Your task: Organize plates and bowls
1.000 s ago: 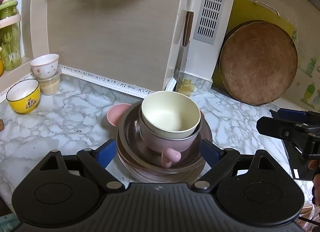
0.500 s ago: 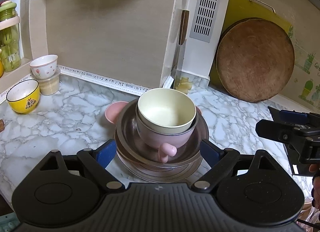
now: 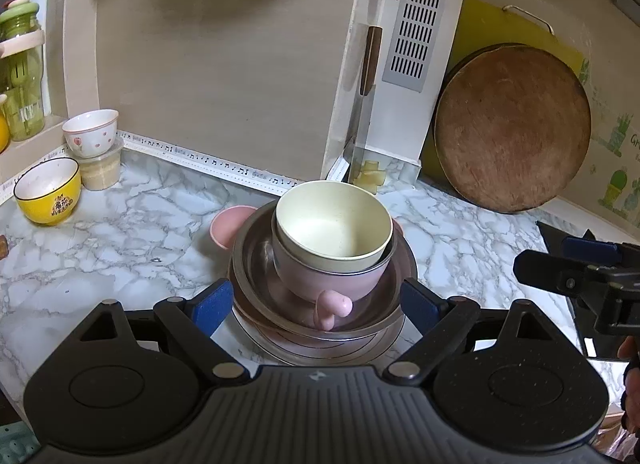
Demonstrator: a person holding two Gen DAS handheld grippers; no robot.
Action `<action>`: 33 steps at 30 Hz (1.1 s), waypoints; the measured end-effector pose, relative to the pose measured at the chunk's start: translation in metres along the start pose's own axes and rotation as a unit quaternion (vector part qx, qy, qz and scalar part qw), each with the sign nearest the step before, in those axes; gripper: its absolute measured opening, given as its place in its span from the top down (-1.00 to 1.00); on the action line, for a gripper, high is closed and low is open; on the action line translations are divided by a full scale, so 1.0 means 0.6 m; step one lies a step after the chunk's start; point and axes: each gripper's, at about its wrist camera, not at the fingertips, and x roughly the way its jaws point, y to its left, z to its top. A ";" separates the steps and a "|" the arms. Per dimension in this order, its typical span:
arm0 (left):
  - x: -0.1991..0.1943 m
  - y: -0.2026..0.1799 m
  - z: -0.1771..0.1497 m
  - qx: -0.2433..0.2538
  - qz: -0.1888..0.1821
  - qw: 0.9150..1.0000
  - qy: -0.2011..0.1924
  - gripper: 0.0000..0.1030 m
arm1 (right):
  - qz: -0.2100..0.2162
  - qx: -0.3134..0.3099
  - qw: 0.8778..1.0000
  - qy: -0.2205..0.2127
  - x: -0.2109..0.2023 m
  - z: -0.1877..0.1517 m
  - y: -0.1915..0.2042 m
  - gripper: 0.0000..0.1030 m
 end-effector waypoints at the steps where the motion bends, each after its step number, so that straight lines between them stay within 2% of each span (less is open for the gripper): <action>1: 0.001 -0.001 0.000 0.002 0.001 1.000 0.000 -0.77 | 0.001 0.001 1.000 0.000 0.000 0.000 -0.001 -0.99; 33: 0.014 -0.006 -0.006 0.017 0.004 1.000 0.011 -0.77 | 0.013 -0.003 1.000 0.015 0.020 -0.002 0.006 -0.99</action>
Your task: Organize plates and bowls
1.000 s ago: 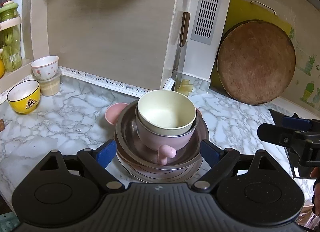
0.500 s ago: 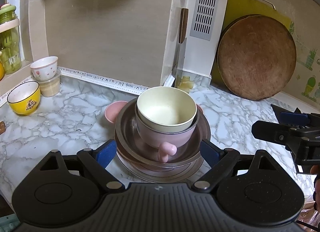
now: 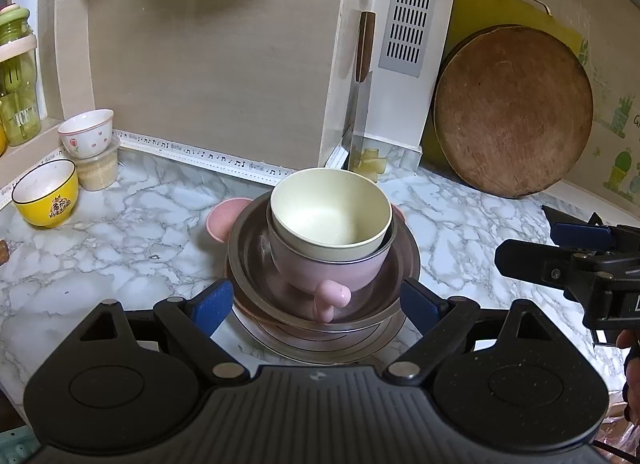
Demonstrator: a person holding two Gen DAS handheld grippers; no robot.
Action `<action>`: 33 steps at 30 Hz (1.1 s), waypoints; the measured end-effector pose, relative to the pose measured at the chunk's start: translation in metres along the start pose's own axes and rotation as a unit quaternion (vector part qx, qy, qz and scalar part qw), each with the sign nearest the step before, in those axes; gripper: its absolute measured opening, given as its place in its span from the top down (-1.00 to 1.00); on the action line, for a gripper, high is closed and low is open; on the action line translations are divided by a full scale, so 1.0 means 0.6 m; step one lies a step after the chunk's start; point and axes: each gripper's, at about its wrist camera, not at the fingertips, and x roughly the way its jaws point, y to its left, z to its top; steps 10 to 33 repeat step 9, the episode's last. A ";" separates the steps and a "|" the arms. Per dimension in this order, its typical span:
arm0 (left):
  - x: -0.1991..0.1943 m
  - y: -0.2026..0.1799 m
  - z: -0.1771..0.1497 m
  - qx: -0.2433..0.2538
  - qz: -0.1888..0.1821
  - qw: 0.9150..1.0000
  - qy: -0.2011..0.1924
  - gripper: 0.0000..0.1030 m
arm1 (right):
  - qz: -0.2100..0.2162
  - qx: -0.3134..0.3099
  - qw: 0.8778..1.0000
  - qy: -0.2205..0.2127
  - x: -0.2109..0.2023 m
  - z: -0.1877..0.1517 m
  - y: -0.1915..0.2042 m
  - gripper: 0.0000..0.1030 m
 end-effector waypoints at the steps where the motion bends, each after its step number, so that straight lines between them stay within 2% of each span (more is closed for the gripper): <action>1: 0.000 0.000 0.000 0.000 0.000 1.000 0.000 -0.77 | 0.000 0.000 1.000 0.000 0.000 0.000 0.000 -0.99; 33: 0.009 0.002 0.002 -0.001 -0.008 1.000 0.008 -0.77 | 0.002 0.004 1.000 0.004 0.002 -0.002 -0.004 -0.99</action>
